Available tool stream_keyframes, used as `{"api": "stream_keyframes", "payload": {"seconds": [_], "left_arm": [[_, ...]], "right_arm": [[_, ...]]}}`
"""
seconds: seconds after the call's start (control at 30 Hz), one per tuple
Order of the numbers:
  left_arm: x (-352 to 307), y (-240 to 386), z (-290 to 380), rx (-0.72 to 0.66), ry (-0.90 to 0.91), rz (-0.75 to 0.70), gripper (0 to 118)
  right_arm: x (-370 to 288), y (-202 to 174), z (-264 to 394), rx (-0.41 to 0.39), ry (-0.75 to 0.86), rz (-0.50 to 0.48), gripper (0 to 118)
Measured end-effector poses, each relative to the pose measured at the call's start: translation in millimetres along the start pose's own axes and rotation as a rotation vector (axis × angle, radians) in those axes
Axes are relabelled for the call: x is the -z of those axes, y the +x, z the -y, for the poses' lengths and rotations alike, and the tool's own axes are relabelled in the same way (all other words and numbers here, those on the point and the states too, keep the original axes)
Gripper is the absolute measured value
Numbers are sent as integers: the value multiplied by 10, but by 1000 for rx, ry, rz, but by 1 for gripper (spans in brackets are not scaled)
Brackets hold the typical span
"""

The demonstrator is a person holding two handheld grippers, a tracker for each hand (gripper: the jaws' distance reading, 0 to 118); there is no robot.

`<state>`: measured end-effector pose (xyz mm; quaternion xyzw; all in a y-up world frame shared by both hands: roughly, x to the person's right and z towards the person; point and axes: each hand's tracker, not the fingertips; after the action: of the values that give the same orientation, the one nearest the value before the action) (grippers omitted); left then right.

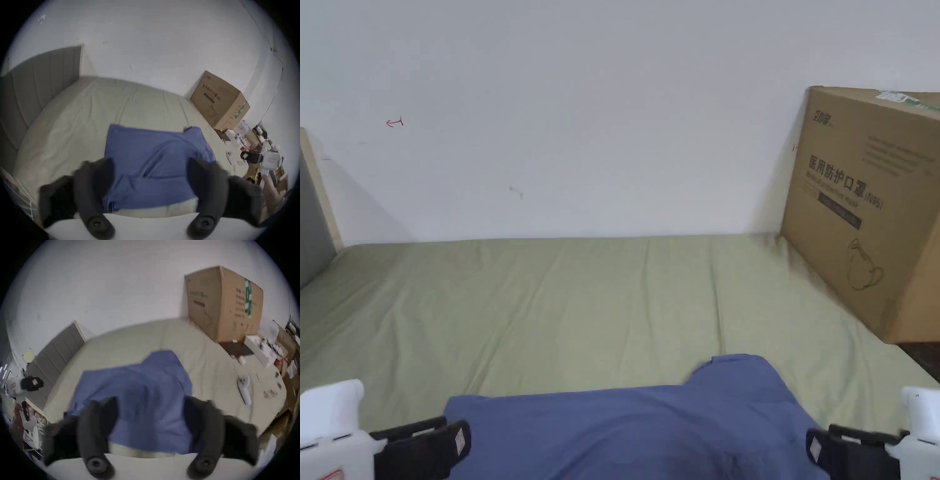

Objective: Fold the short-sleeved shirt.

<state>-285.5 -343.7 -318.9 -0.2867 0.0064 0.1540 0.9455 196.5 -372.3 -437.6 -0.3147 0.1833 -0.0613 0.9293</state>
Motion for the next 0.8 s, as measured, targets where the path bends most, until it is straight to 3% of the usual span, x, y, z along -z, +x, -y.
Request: {"api": "stream_keyframes", "payload": {"seconds": [0.03, 0.07, 0.1, 0.17, 0.33, 0.43, 0.5, 0.6, 0.63, 0.67, 0.7, 0.8], "left_arm": [[40, 50, -22, -8, 12, -6, 34], [115, 98, -54, -11, 2, -2, 0], [174, 122, -55, -11, 1, -6, 0], [307, 93, -81, -13, -8, 33, 0], [1032, -236, -454, 69, -87, -60, 0], [1650, -727, -709, -78, -179, -68, 0], [2084, -1011, -863, -96, -244, -96, 1], [2691, -1306, -894, -80, -381, -111, 10], [2876, -1388, -864, -57, -408, -146, 36], [3031, -1451, -811, -41, -445, -172, 86], [3135, -1497, -769, -42, -467, -180, 104], [3441, -1621, -633, -84, -530, -166, 103]], "right_arm": [[40, -50, -32, -9, 34, -19, 13], [96, -100, -61, -11, 38, -12, 0], [136, -131, -75, -4, 53, 1, 0], [271, -119, -164, 37, 48, -100, 0], [625, 4, -298, 50, 25, -105, 0], [914, 137, -336, 95, -73, -163, 0], [1041, 201, -344, 110, -79, -159, 0], [1225, 323, -342, 167, -108, -159, 0], [1264, 320, -327, 179, -116, -155, 0], [1301, 343, -313, 189, -119, -152, 0], [1341, 373, -305, 197, -127, -151, 0], [1462, 449, -272, 214, -160, -141, 0]]}}
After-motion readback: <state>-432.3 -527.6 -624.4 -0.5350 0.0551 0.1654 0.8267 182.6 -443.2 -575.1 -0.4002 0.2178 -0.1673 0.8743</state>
